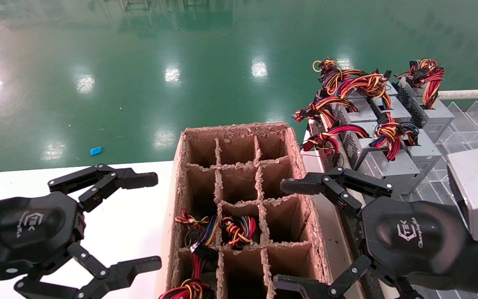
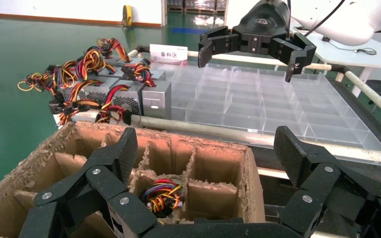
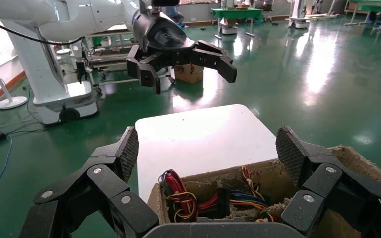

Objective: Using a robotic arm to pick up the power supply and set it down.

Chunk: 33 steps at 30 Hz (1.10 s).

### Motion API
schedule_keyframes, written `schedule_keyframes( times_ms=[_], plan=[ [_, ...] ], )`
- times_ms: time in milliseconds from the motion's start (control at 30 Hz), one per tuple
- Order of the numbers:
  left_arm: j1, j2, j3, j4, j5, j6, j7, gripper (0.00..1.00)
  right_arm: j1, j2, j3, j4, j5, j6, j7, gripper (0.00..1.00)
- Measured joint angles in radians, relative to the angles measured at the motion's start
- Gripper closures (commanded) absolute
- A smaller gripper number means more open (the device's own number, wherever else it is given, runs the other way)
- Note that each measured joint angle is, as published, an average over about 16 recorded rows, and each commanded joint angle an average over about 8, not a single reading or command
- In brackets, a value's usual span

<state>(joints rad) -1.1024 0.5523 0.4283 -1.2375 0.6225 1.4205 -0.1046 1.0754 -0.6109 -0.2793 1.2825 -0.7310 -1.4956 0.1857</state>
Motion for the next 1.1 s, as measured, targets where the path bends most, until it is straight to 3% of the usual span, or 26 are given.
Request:
schedule_keyframes(
  times_ms=[1100],
  plan=[
    [0.0,0.0,0.0,0.0,0.0,0.0,0.0,0.0,0.003,-0.001,-0.001,-0.003,-0.002,0.001,-0.002,0.0]
  ],
)
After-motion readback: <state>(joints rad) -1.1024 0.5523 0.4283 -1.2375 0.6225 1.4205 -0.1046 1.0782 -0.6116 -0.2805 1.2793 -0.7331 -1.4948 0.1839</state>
